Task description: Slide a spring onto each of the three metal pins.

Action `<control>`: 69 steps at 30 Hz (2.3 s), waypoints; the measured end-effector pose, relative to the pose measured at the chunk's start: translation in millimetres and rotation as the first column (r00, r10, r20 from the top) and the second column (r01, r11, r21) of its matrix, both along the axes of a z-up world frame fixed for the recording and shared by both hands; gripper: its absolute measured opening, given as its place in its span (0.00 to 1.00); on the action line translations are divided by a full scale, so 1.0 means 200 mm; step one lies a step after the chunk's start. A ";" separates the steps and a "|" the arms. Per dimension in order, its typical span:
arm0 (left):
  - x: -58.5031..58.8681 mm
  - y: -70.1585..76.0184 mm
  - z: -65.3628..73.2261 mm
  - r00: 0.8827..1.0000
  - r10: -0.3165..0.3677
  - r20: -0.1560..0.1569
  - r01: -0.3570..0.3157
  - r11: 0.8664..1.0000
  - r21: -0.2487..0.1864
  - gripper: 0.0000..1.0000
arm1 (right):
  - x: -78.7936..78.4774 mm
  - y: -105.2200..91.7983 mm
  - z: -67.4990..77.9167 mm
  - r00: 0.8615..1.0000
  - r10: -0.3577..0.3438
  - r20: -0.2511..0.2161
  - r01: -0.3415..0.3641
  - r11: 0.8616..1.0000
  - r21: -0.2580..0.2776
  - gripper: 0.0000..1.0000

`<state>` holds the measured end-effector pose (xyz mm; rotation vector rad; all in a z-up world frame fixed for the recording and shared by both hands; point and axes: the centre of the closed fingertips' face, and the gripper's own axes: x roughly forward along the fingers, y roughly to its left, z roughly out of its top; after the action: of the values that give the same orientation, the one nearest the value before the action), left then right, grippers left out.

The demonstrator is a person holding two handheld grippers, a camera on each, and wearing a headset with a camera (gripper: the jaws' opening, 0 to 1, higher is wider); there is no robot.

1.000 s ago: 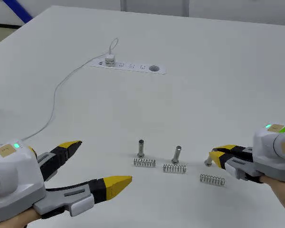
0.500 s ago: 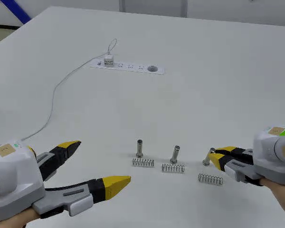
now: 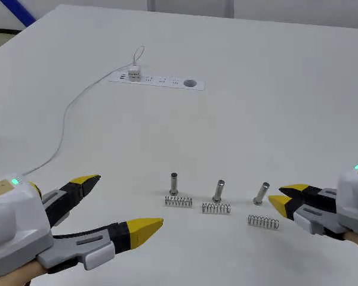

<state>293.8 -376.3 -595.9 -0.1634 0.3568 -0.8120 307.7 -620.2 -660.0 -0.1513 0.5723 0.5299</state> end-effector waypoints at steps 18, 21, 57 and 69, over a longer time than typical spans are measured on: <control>0.00 0.00 -0.02 1.000 -0.003 -0.012 0.004 1.000 0.014 0.93 | -0.09 0.05 -0.18 0.968 0.236 -0.089 -0.243 0.966 -0.085 0.21; -0.01 -0.01 -0.03 1.000 -0.006 -0.016 0.007 1.000 0.016 0.93 | -0.10 0.07 -0.19 0.962 0.237 -0.133 -0.241 0.970 -0.015 0.21; -0.06 -0.07 -0.03 0.996 -0.087 -0.013 0.087 0.996 0.017 0.87 | -0.18 0.17 -0.06 0.963 0.267 -0.044 -0.269 0.962 -0.050 0.11; -0.11 -0.14 -0.02 0.986 -0.166 -0.013 0.166 0.986 -0.004 0.82 | -0.24 0.33 0.07 0.954 0.297 0.029 -0.297 0.955 -0.010 0.11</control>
<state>271.3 -405.2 -599.5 -0.1428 0.3854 -0.9767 260.2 -553.4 -646.5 -0.2532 0.5244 0.8172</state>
